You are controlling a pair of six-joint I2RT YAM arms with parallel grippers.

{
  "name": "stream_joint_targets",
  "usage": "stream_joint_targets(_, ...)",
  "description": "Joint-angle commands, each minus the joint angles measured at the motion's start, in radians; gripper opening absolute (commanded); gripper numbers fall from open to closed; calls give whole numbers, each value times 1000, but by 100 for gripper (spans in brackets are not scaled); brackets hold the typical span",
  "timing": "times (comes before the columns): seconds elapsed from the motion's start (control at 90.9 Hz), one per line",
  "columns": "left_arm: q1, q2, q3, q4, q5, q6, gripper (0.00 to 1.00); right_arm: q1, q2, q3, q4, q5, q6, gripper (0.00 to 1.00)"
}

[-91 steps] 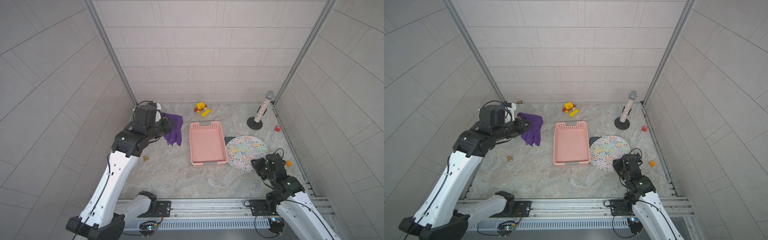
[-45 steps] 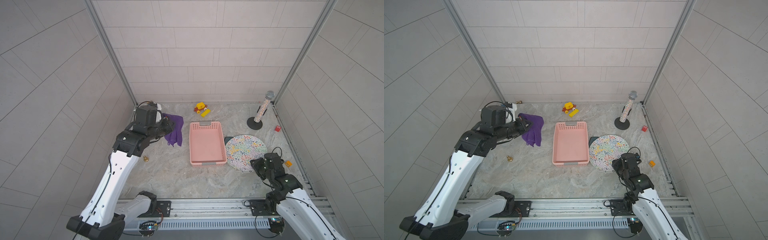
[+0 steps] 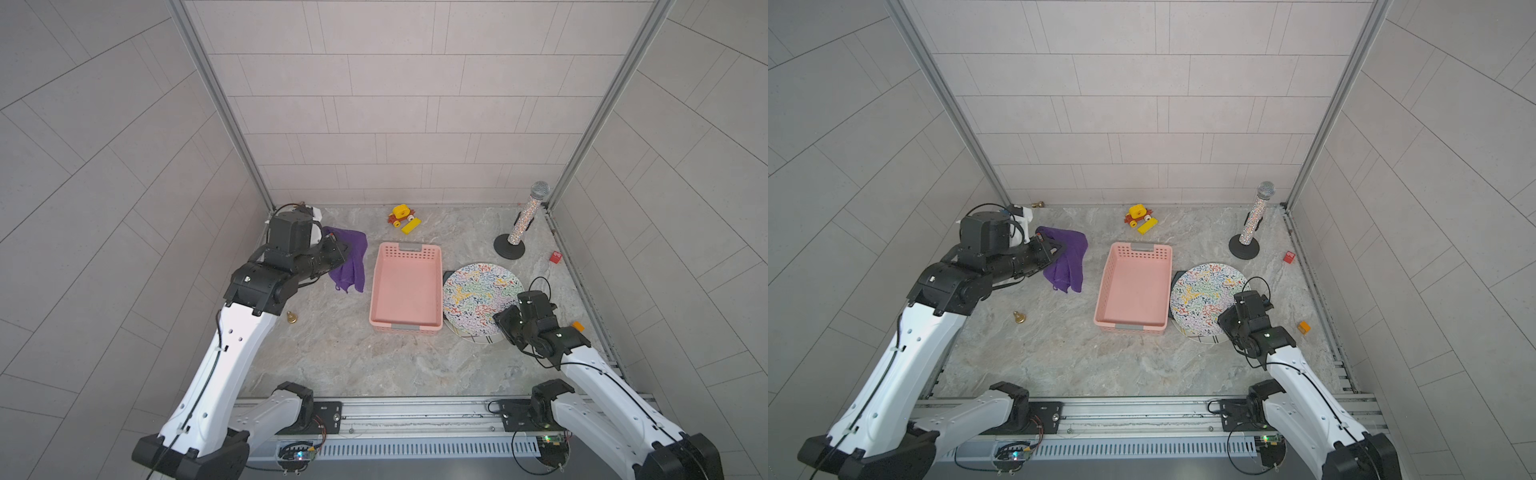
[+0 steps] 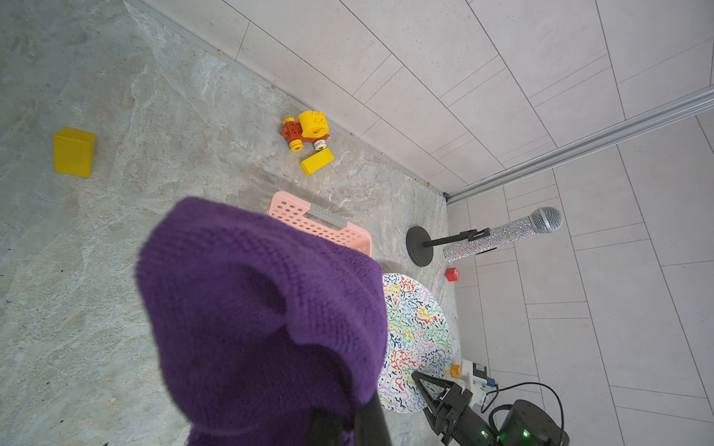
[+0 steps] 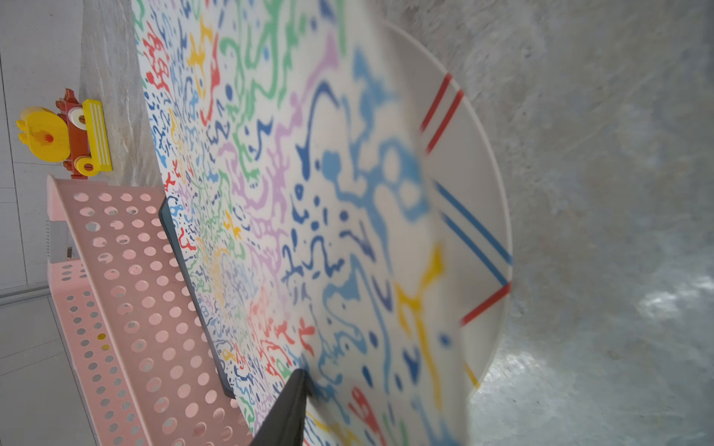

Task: Wipe the wet plate dry
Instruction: Place the plate on the plate.

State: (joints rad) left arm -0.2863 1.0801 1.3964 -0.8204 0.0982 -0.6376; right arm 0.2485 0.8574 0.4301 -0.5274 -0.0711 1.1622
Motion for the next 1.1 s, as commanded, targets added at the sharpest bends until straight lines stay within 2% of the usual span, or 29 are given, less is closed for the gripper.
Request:
stream_joint_targets(0.0, 7, -18, -8, 15, 9, 4, 0, 7, 79, -26, -159, 65, -97, 36)
stream_joint_targets(0.275, 11, -19, -12, 25, 19, -7, 0, 5, 209, 9, -136, 45, -142, 38)
stream_joint_targets(0.528, 15, -22, -9, 30, 21, -10, 0, 5, 226, 35, -169, 41, -144, 47)
stream_joint_targets(0.903, 20, -25, -15, 32, 26, -12, 0, 5, 168, 36, -205, 51, -125, 48)
stream_joint_targets(1.09, 23, -17, -23, 30, -24, 24, 0, 5, -13, 131, -313, 72, -141, 53)
